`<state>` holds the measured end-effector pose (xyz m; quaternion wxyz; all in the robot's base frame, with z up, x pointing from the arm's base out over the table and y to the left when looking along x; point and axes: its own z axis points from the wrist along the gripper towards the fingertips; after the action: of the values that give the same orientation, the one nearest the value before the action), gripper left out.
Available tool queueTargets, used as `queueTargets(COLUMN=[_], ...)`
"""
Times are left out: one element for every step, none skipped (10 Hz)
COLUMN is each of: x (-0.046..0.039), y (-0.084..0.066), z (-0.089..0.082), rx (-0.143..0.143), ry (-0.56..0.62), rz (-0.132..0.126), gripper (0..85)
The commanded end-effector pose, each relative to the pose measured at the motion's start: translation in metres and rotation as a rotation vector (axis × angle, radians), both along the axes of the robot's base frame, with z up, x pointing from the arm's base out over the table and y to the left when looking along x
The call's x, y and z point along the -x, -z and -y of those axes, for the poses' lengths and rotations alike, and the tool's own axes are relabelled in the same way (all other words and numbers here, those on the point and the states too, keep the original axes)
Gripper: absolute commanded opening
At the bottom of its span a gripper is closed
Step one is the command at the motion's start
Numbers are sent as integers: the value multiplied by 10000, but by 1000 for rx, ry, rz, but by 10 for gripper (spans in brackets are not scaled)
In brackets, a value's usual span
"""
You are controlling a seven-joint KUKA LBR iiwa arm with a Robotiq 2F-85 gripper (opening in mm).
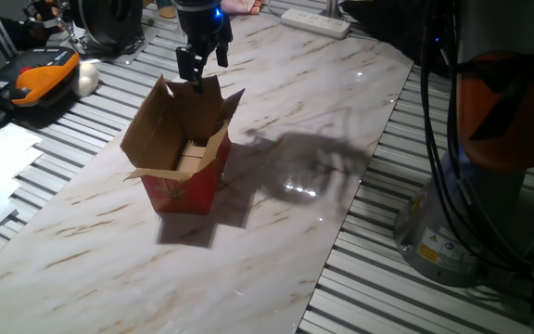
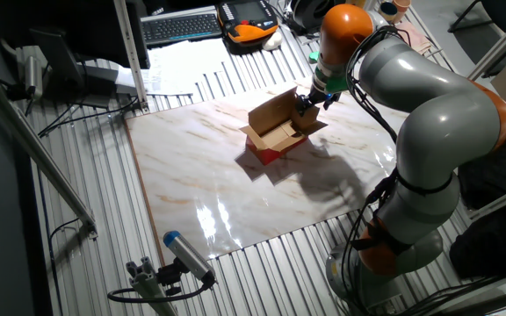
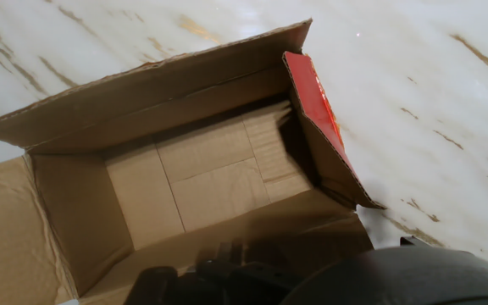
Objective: Cover the box
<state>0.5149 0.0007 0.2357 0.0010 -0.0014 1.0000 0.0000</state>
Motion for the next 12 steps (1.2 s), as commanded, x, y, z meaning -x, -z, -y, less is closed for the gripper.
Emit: queueTargets(x=[0,0,-1,-1,-1,0,1,2,4,9,10,11], y=[-1,-2,-2,-2,-2,-2,-2,-2,-2,-2,-3,-3], z=[0,0,0,0,0,0,0,0,-1,0,2,4], rx=[-7,-7,-7,-7,-7,-7,-6,-6,-6,-6,-7,-10], ry=[149,147,147,149,149,149,142,142,138,132,131,131], rz=[-264,-264,-264,-264,-264,-263,-263,-263,-262,-256,-255,-253], gripper=[0,0,0,0,0,0,0,0,0,0,0,0])
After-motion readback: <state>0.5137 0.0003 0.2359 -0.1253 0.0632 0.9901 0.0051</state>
